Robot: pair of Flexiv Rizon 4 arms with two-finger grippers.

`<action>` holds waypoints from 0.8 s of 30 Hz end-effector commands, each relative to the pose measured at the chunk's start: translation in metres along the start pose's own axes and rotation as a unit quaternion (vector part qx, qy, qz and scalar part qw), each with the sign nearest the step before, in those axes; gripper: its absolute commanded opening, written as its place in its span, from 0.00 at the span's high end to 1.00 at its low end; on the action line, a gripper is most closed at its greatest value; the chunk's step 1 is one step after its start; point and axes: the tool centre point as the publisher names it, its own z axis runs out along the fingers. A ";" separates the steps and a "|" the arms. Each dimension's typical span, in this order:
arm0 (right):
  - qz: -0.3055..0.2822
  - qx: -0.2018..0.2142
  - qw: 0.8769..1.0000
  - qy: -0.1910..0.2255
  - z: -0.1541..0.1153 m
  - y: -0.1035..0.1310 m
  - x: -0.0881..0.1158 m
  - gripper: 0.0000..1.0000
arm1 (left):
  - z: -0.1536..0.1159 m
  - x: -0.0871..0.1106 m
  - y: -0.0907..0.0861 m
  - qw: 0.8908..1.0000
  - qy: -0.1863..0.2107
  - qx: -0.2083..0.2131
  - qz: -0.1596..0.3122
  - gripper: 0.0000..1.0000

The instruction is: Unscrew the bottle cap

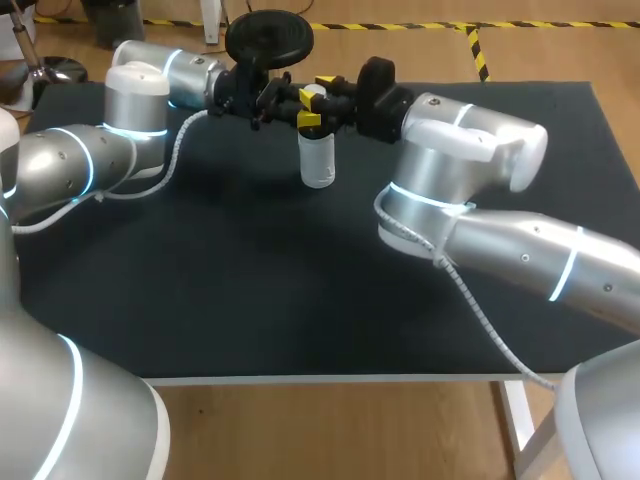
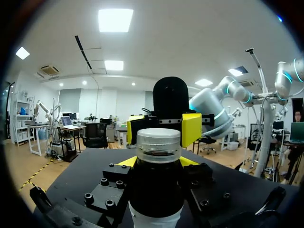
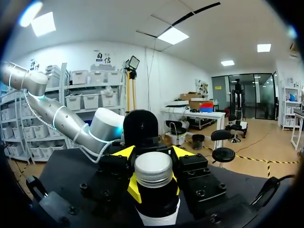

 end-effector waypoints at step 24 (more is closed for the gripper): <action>-0.036 -0.055 0.916 0.396 -0.005 0.007 -0.001 1.00 | 0.000 -0.003 -0.001 1.000 0.001 -0.001 0.000 1.00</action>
